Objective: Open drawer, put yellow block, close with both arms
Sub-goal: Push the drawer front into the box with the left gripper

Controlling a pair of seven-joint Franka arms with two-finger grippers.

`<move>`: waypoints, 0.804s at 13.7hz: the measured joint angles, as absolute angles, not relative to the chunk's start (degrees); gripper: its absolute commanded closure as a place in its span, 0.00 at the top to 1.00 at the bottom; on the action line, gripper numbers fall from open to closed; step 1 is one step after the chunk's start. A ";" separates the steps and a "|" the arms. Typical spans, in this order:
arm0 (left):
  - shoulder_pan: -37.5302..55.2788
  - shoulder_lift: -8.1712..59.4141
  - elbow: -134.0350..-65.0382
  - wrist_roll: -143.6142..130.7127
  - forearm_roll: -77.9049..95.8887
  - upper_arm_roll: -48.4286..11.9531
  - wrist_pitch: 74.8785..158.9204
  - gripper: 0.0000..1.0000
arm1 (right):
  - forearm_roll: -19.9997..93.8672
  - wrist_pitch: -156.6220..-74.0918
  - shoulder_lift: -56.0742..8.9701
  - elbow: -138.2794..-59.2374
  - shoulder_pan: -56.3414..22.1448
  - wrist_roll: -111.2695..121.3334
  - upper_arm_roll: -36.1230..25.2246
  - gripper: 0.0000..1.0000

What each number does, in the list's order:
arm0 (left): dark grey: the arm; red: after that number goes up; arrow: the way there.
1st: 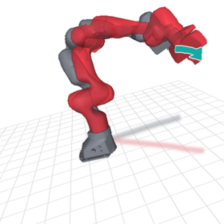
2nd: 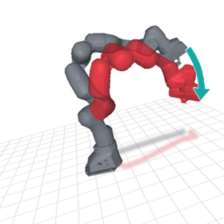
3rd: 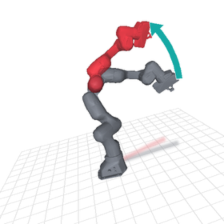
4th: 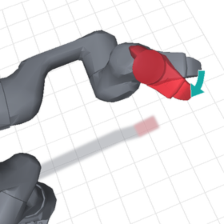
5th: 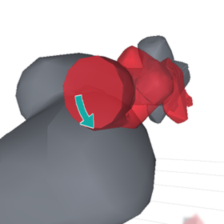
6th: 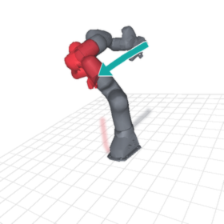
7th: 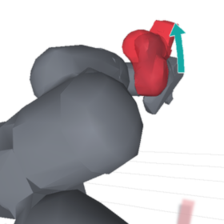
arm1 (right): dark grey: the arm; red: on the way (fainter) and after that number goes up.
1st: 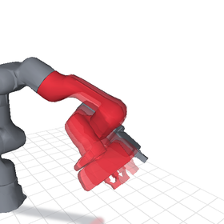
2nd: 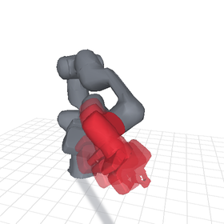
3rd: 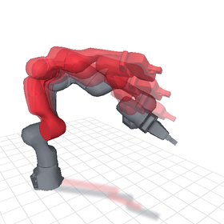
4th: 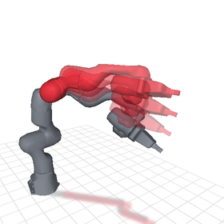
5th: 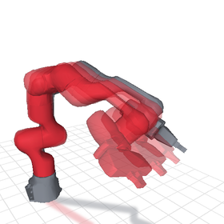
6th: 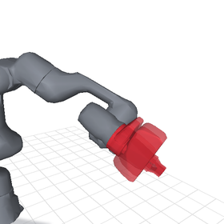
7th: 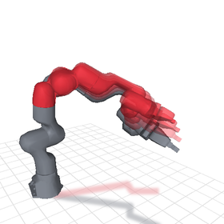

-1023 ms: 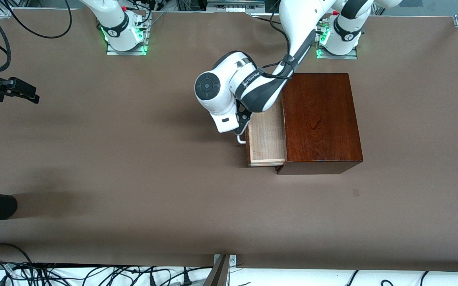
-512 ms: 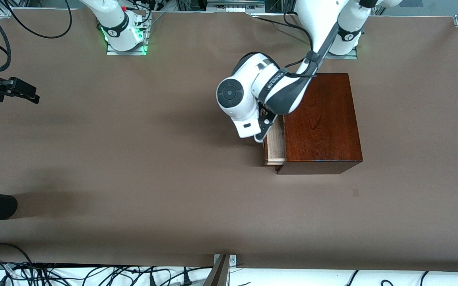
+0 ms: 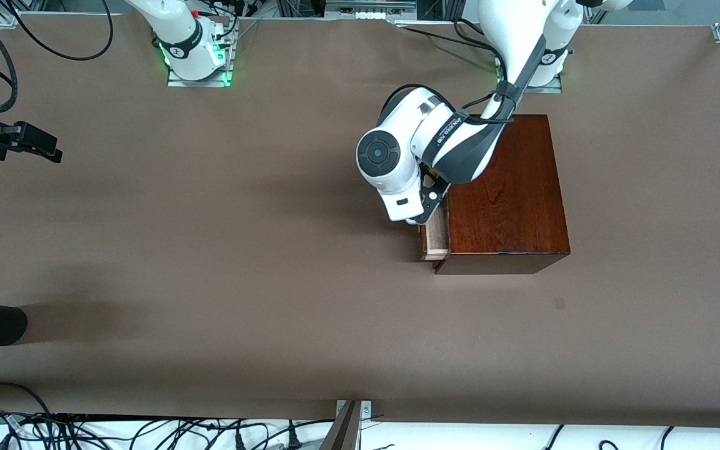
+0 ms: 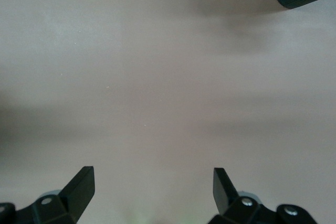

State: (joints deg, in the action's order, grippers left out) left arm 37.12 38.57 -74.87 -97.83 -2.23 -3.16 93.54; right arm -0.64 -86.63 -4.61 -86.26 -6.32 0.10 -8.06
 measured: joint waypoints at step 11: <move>31.16 35.84 -79.37 -89.20 -1.47 -4.03 93.30 0.00 | -0.64 -86.63 -4.61 -86.26 -6.32 0.10 -7.97 1.00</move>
